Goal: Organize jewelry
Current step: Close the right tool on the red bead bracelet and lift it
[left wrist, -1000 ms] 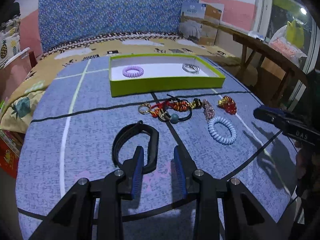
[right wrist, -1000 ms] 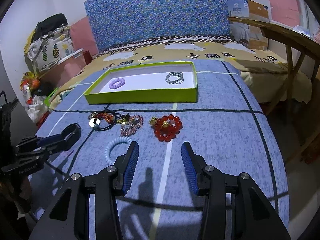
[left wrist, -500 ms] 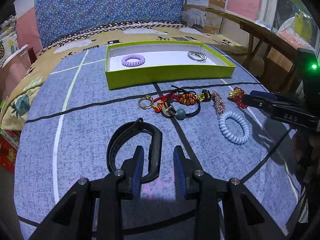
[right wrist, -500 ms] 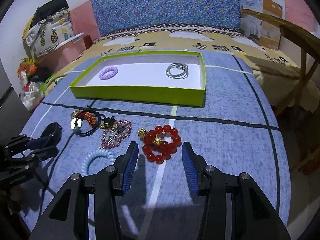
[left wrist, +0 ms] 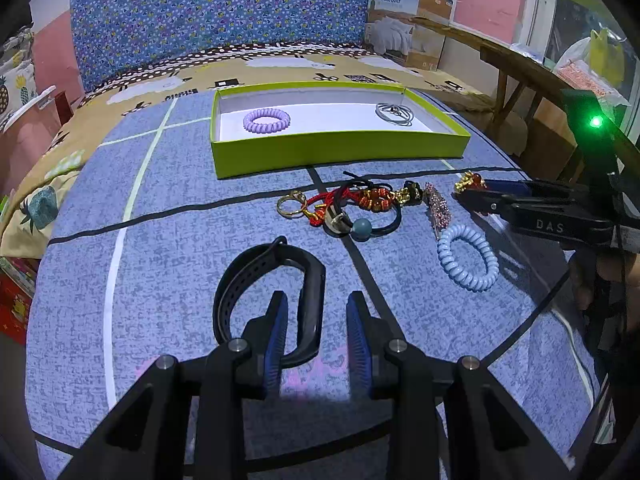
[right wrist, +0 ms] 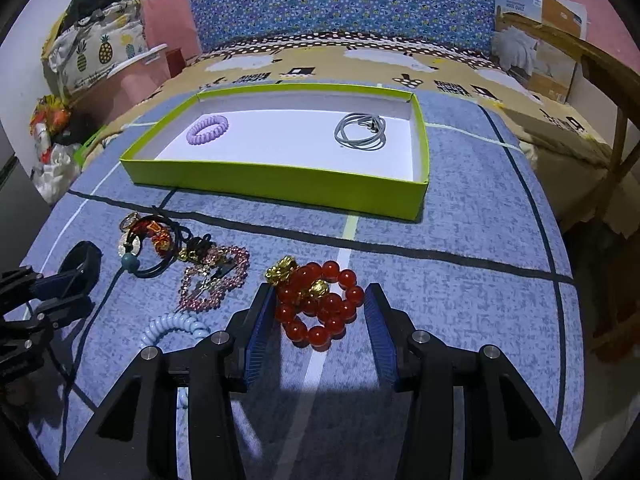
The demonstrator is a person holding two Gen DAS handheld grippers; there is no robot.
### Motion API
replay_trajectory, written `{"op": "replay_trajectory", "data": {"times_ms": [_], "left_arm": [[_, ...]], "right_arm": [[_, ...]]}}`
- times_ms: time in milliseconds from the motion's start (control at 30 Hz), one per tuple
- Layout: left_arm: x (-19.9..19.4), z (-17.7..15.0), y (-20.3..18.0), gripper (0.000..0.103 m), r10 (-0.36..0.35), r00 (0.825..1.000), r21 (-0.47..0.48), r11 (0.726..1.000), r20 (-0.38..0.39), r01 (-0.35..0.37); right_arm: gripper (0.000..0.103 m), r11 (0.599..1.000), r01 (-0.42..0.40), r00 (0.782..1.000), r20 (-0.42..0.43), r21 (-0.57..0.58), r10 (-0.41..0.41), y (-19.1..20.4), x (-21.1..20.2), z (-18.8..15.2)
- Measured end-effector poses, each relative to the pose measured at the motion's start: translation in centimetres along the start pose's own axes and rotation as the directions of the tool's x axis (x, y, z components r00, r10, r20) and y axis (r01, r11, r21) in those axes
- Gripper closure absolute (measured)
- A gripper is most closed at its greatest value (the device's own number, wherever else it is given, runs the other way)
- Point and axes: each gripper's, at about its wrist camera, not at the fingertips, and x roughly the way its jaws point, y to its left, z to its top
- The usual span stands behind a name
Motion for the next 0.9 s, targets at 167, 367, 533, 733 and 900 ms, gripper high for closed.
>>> {"op": "replay_trajectory", "data": {"times_ms": [167, 367, 533, 733, 900], "left_arm": [[0.0, 0.0, 0.0, 0.071, -0.001, 1.0, 0.0, 1.0, 0.0, 0.001], [0.0, 0.0, 0.0, 0.071, 0.001, 1.0, 0.001, 1.0, 0.0, -0.001], [-0.1, 0.0, 0.0, 0.071, 0.004, 1.0, 0.003, 1.0, 0.001, -0.004], [-0.3, -0.3, -0.1, 0.09, 0.013, 1.0, 0.021, 1.0, 0.004, -0.013], [-1.1, -0.6, -0.6, 0.09, -0.012, 1.0, 0.029, 1.0, 0.021, 0.012]], "right_arm": [[0.058, 1.0, 0.004, 1.0, -0.004, -0.006, -0.004, 0.0, 0.3, 0.4], [0.078, 1.0, 0.001, 1.0, 0.003, 0.002, -0.001, -0.2, 0.0, 0.2], [0.083, 1.0, -0.005, 1.0, 0.015, 0.008, 0.005, -0.2, -0.5, -0.2], [0.084, 1.0, -0.016, 1.0, 0.027, 0.018, 0.016, 0.3, -1.5, -1.1], [0.084, 0.999, -0.03, 0.998, 0.05, 0.039, 0.028, 0.4, -3.0, -2.2]]}}
